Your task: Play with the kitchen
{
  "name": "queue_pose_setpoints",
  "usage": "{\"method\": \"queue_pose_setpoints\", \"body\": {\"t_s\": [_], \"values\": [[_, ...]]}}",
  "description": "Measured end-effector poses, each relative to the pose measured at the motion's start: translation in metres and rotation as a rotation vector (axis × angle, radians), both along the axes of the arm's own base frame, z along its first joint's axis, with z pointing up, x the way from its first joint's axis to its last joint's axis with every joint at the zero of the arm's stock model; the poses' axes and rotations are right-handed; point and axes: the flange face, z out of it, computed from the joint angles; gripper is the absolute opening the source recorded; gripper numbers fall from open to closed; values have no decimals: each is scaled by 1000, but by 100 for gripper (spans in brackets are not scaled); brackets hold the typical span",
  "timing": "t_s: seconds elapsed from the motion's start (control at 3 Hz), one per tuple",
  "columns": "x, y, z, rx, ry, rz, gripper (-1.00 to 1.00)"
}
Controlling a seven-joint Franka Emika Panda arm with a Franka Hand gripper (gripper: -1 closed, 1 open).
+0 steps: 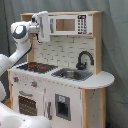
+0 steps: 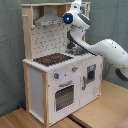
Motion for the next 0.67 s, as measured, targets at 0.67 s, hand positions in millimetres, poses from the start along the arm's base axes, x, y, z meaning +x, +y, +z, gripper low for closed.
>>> {"method": "queue_pose_setpoints", "body": {"t_s": [0.67], "values": [[-42,-31,9,75,14,-32,-100]]}}
